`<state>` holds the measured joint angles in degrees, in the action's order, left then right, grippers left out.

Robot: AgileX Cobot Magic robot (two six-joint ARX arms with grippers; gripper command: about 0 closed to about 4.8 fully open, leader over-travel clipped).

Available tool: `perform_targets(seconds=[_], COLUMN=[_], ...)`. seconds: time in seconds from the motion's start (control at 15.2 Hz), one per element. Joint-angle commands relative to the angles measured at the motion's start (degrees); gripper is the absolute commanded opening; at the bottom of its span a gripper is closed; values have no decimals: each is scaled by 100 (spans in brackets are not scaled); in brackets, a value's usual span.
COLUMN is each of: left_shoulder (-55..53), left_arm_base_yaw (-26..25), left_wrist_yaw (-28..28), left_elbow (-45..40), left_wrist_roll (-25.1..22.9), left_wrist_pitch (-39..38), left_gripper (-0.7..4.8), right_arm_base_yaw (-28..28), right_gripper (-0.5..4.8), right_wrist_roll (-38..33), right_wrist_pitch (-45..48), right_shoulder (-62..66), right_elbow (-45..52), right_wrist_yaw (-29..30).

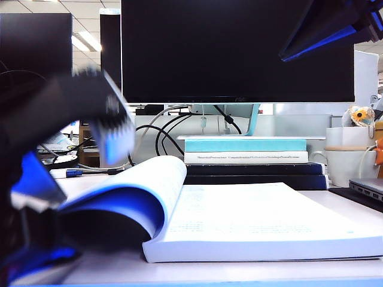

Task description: Close the book.

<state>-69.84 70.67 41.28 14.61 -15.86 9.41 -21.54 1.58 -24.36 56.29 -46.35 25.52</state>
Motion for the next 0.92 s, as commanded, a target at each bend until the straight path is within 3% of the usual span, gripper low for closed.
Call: perform_targets(seconds=[0.07,0.26,0.46,0.59,0.66,0.79,0.92], left_shoulder=[-177,-181,-186,-184,-184,-186,-186], left_arm_base_yaw=[-57,-433,-798,-809,-811,-811,-809], left_wrist_yaw=[557,560,348,269,144,-205,-787], left_elbow=[9,9,13,24,46,232,494], left_wrist_roll=[-9,22,-111,-1019,-1189,-1276,-1263], left_wrist_pitch=[232,334,570,1292,1497,2079,2159], left_gripper=[303,234,-2,-6,-6,-6,-4], right_arm_base_yaw=[-4,-4,-4,-4,-4,-4,-4], right_gripper=[-1,-1,-1,-1,-1,-1,-1], right_wrist_roll=[37,37,37,37,37,37,37], right_wrist_pitch=[57,20,17,17,20,15,4], right_shoulder=[-15,-15,-15,-15,-15,-15,-15], right_elbow=[-13,-13,-13,-13,-13,-13,-13], right_wrist_yaw=[9,9,9,9,9,9,9])
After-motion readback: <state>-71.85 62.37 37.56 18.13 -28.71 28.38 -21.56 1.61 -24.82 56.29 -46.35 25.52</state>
